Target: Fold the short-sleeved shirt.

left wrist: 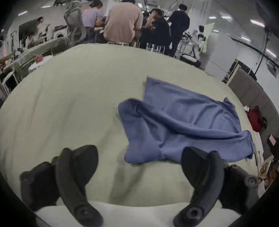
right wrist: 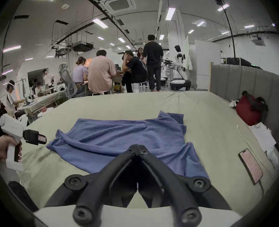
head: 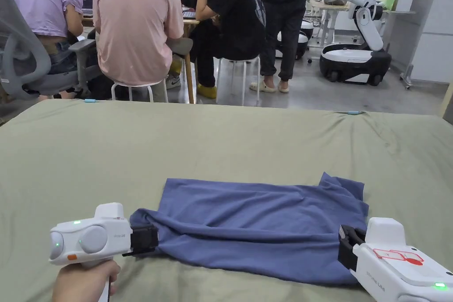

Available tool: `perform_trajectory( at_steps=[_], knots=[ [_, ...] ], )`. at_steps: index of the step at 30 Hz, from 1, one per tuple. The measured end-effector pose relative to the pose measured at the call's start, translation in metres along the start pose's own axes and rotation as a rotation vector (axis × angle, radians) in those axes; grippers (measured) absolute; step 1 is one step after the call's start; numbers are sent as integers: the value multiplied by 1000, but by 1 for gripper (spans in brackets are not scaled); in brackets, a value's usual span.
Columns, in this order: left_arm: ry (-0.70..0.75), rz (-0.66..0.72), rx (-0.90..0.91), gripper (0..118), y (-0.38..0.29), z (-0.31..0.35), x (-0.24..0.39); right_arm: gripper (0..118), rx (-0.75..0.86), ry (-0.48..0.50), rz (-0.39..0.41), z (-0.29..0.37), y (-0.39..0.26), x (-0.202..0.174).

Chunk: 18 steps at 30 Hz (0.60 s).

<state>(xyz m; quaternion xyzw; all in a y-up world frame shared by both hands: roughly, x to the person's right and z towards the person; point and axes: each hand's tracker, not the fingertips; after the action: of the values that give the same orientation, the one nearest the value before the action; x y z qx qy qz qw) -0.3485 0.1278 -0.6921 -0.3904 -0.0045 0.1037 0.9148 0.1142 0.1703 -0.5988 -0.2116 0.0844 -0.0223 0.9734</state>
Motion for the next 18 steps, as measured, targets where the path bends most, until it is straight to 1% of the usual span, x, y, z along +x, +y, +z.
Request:
perform_trajectory(
  at_steps=[1,3,5,7,9,10,11,12,13,14,15,16,17,18],
  knots=[
    [3,7,-17,96,0,-11,2,0,-6,-9,2,0,-2,6],
    [0,13,-34,96,-1,-25,9,0,-20,-33,6,0,-5,16],
    [-34,41,-98,93,2,-45,11,0,-30,-66,6,3,-8,34],
    [1,-5,-129,84,3,-58,19,0,-39,-118,-5,4,-9,51],
    [59,-106,-209,82,0,-72,27,0,-60,-169,-24,6,-11,72],
    [59,-173,-197,72,0,-70,33,0,-63,-189,-41,6,-11,81],
    [65,-180,-171,60,3,-64,36,3,-63,-205,-56,5,-12,88],
    [51,-154,-167,44,4,-60,37,15,-65,-213,-67,6,-11,96],
    [51,-152,-130,18,4,-55,37,52,-76,-222,-76,4,-11,101],
    [52,-132,-74,14,1,-42,40,63,-94,-215,-86,-1,-11,107],
    [19,-97,-56,14,0,-38,40,72,-130,-206,-101,-8,-13,111],
    [36,-78,-56,14,0,-34,42,81,-176,-188,-111,-16,-14,115],
    [36,-95,-54,14,-1,-30,45,98,-198,-169,-119,-23,-17,117],
    [39,-117,-41,13,-1,-23,47,104,-210,-164,-119,-31,-21,118]
  ],
)
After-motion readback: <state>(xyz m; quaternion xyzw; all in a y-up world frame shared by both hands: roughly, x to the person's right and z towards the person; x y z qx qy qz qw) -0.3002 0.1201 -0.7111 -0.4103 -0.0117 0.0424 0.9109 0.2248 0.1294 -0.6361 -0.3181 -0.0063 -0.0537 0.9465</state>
